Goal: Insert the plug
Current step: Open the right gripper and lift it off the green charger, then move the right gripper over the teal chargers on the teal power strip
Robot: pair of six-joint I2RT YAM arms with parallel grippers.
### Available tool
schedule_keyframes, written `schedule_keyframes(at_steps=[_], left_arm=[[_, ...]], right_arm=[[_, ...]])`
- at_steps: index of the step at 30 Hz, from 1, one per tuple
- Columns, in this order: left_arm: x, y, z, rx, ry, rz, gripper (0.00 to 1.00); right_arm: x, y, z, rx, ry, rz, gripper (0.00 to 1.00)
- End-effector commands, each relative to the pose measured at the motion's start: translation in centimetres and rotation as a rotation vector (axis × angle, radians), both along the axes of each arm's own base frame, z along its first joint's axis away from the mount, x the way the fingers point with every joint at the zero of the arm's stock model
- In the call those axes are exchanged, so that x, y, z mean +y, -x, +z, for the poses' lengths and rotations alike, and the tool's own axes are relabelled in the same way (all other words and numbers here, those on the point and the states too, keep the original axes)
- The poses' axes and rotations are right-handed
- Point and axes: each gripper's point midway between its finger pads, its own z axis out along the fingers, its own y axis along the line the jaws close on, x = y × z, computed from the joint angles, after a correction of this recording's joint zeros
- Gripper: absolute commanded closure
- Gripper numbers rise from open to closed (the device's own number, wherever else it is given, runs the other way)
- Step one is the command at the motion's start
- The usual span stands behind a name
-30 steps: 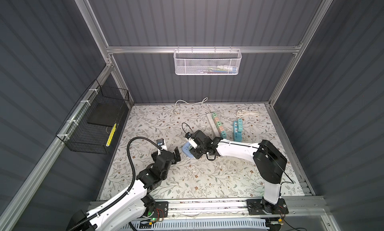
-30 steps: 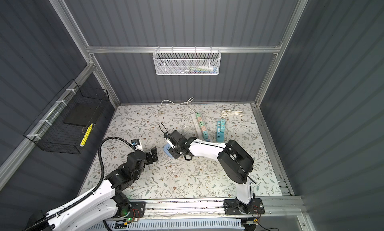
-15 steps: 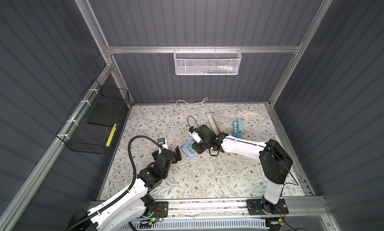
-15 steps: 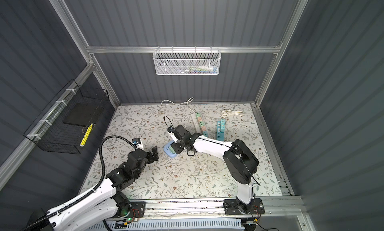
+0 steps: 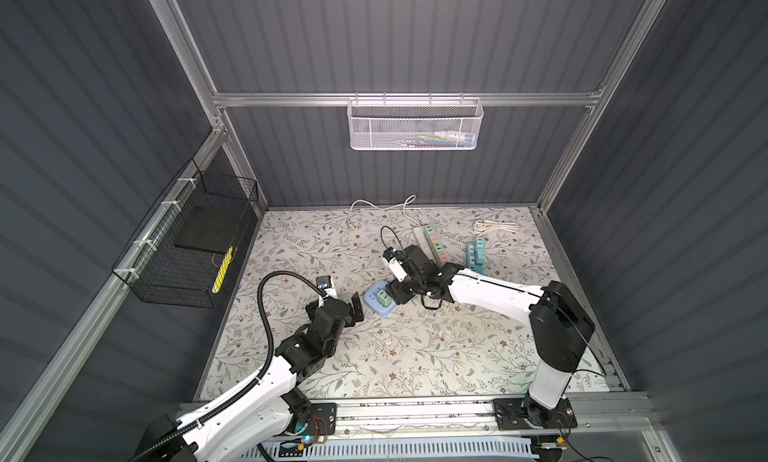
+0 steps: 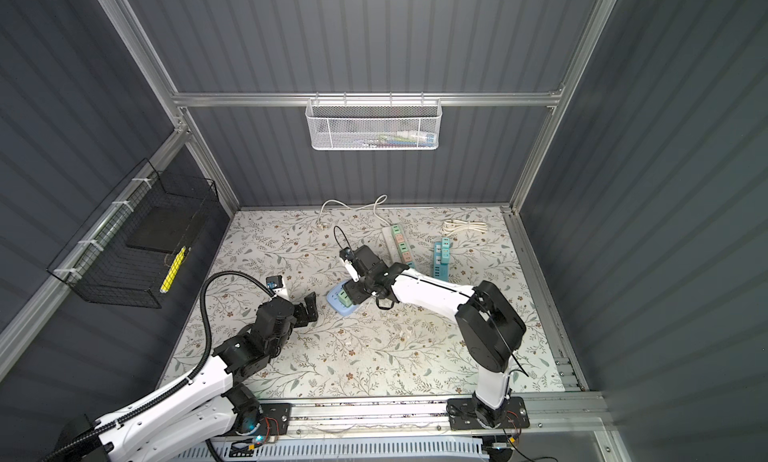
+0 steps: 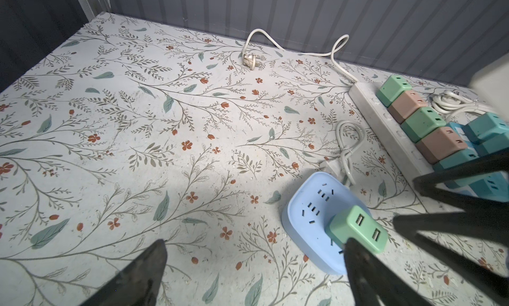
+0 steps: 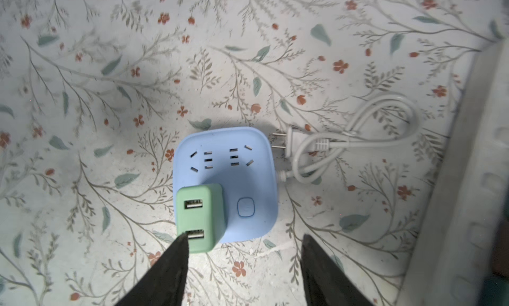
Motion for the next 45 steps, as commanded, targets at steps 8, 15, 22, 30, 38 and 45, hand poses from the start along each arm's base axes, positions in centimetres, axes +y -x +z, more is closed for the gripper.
schedule_keyframes(at_steps=[8,15,22,30,38,45], left_arm=[[-1.1,-0.7,2.0,-0.042,0.021,-0.043,0.0],[-1.6,-0.8,2.2,-0.031,0.014,-0.068,0.0],[-1.9,-0.9,2.2,-0.028,0.019,-0.077,0.0],[-1.8,-0.8,2.0,-0.026,0.019,-0.075,0.0],[-2.0,-0.9,2.0,-0.027,0.027,-0.079,0.0],[-1.9,-0.8,2.2,-0.032,0.038,-0.079,0.0]], right_arm=[[-14.9,-5.5,0.4,-0.014,0.049,-0.425,0.03],[-18.0,-6.1,-4.8,0.146,0.143,-0.454,0.01],[-17.2,-5.4,-8.1,0.25,0.138,-0.426,0.01],[-15.1,-4.7,-9.5,0.308,0.119,-0.397,0.01],[-12.1,-4.4,-7.5,0.259,0.103,-0.366,0.01],[-15.7,-4.4,-3.2,0.158,0.13,-0.456,0.01]])
